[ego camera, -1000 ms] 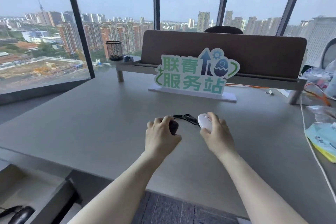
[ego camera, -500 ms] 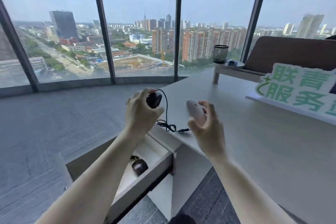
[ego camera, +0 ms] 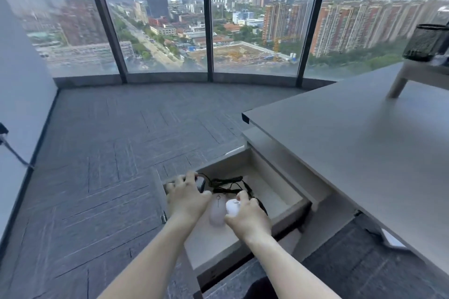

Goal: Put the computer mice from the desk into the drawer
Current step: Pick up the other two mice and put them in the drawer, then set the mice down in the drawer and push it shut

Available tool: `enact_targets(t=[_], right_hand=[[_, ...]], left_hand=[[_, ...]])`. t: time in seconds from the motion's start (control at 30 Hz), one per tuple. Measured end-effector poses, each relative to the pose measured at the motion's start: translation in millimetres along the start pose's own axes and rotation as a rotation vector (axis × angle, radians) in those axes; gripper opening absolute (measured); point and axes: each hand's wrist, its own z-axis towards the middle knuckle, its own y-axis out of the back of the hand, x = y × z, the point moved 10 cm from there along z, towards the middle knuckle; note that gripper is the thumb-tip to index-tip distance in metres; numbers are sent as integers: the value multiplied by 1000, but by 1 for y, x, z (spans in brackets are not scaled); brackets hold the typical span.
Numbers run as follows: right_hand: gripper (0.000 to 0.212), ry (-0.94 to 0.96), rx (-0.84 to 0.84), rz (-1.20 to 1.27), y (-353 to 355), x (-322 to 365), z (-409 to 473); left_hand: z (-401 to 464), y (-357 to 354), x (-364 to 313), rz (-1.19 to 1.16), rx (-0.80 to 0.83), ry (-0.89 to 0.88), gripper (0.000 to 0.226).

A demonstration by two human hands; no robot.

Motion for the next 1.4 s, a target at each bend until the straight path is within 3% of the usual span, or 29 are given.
enact_targets(t=[0.27, 0.43, 0.5, 0.63, 0.77, 0.87, 0.97, 1.13, 1.23, 1.4], right_hand=[[45, -79, 162, -341, -57, -14, 34], [51, -93, 241, -470, -73, -23, 39], [45, -89, 215, -421, -66, -19, 37], [25, 58, 8, -127, -21, -2, 20], [11, 223, -164, 53, 12, 5, -19], [22, 328, -104, 101, -3, 14, -53], [32, 349, 19, 134, -35, 19, -81], [60, 346, 162, 165, -66, 23, -115], [51, 406, 105, 30, -68, 26, -123], [37, 362, 0, 33, -57, 14, -120]], left_hand=[[17, -65, 26, 354, 170, 72, 45], [19, -104, 40, 447, 334, 113, 56], [16, -114, 45, 454, 404, 123, 60], [8, -111, 39, 396, 446, 111, 59], [11, -57, 9, 134, 206, -76, 41], [4, 2, 19, -161, -88, -169, 35], [-13, 32, 64, -346, -232, -33, 36], [-42, -4, 129, -590, 11, 307, 49], [-65, -35, 126, -909, 177, 386, 40], [-77, -43, 96, -1045, 248, 350, 40]])
